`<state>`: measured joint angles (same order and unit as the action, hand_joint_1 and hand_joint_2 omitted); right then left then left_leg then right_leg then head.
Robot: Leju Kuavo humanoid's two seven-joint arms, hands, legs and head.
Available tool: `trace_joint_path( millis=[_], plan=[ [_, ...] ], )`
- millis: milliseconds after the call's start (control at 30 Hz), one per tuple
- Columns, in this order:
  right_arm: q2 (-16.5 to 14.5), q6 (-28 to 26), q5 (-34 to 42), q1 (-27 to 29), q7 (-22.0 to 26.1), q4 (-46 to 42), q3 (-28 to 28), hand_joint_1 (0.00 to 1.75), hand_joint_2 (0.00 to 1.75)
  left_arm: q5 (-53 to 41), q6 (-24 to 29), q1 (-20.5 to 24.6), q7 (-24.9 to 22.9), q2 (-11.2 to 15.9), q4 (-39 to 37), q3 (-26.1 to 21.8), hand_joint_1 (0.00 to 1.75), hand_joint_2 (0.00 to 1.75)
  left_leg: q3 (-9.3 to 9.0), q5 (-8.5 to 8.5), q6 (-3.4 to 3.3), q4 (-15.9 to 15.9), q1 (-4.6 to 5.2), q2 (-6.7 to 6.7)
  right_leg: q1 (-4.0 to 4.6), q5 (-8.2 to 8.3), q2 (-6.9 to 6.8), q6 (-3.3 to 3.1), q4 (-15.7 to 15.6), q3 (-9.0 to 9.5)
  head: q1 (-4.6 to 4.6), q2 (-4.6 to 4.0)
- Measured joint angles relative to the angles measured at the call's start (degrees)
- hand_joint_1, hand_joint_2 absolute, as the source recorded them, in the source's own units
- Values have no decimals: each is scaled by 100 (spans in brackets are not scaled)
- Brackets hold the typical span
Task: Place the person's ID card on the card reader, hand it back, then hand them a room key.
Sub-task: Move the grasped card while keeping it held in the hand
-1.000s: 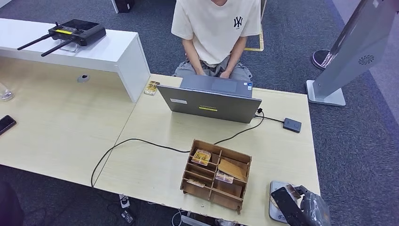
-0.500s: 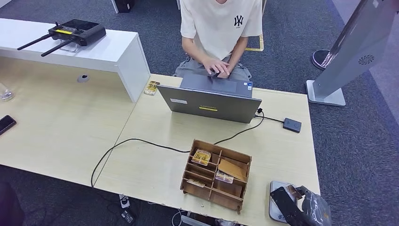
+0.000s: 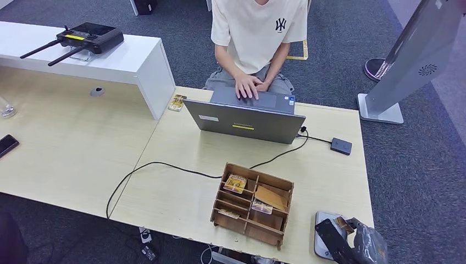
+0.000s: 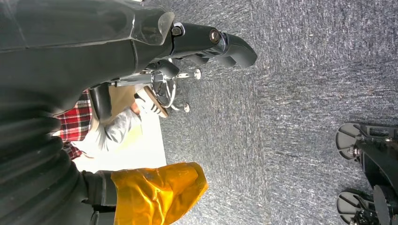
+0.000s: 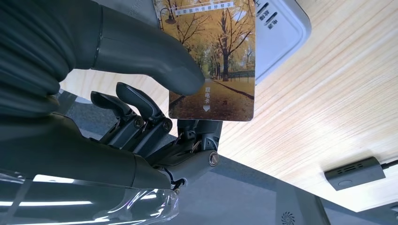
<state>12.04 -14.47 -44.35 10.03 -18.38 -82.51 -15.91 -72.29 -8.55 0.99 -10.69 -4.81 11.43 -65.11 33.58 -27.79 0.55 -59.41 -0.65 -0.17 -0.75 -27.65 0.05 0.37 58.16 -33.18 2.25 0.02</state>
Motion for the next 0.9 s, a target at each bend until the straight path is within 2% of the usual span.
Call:
trace_joint_path(
  millis=[900],
  plan=[
    [19,-129,5,163,1,26,65,175,175,-104,64,14,2,-32,0,-16,0,175,-3,-1,-1,-1,0,1,0,0,0,0,-3,2,0,0]
  ],
)
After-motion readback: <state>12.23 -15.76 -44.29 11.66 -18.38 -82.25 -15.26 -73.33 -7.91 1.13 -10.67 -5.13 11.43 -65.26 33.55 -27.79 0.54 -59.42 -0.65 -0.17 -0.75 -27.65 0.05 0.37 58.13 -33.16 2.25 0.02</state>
